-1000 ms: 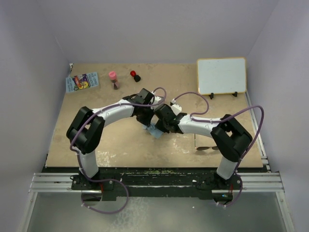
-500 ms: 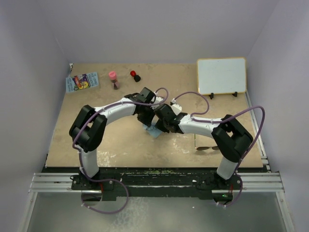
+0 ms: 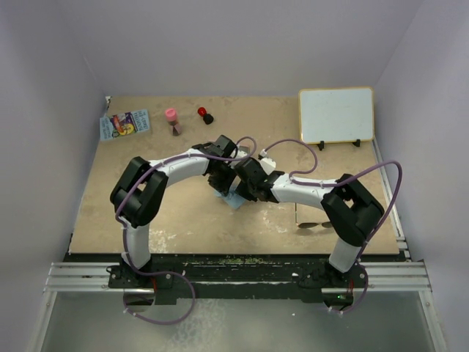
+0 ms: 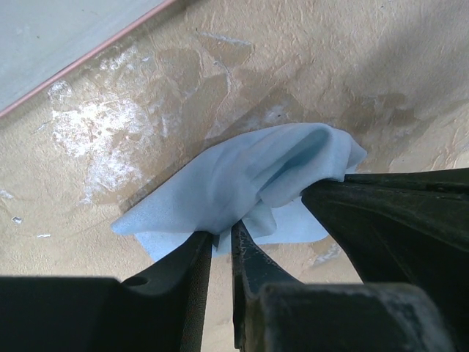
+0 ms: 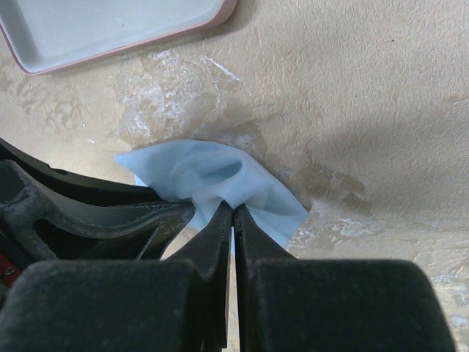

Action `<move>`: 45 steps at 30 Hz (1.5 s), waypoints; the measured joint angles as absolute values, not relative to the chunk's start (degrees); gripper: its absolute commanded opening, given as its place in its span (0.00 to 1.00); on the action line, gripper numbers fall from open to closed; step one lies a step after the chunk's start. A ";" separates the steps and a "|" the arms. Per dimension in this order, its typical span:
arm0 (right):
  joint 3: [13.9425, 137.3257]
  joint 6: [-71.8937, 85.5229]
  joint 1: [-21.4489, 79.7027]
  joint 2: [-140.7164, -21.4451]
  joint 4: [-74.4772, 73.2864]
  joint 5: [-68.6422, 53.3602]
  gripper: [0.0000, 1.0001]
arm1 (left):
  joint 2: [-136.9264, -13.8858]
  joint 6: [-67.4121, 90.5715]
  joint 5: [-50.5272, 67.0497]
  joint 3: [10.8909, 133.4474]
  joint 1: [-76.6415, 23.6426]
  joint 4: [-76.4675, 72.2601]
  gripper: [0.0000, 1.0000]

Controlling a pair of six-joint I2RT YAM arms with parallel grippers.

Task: Organize the sunglasses
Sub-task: Fold the glasses cleaning cloth at the center of the board.

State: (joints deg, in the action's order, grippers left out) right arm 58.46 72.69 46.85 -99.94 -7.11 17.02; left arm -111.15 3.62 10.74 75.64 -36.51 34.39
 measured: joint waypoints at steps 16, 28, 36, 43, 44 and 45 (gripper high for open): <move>58.46 72.51 46.85 -99.57 -7.05 17.02 0.00 | -110.19 3.38 10.55 75.75 -36.01 35.79 0.27; 58.46 72.53 46.85 -99.33 -6.94 17.02 0.00 | -108.86 3.33 10.74 75.96 -35.24 36.27 0.27; 58.46 72.51 46.85 -99.33 -6.94 17.02 0.00 | -108.86 3.20 12.14 75.99 -35.24 36.53 0.07; 58.46 72.49 46.85 -99.33 -6.94 17.02 0.00 | -109.06 3.18 12.69 76.82 -35.24 36.69 0.03; 58.46 72.49 46.85 -99.33 -6.94 17.02 0.00 | -109.08 3.16 12.71 76.93 -35.22 36.69 0.03; 58.46 72.47 46.85 -99.33 -6.94 17.04 0.00 | -109.08 3.18 12.73 76.95 -35.20 36.69 0.03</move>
State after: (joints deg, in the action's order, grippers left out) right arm 58.46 72.47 46.85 -99.33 -6.94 17.04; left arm -109.08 3.18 12.73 76.95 -35.20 36.69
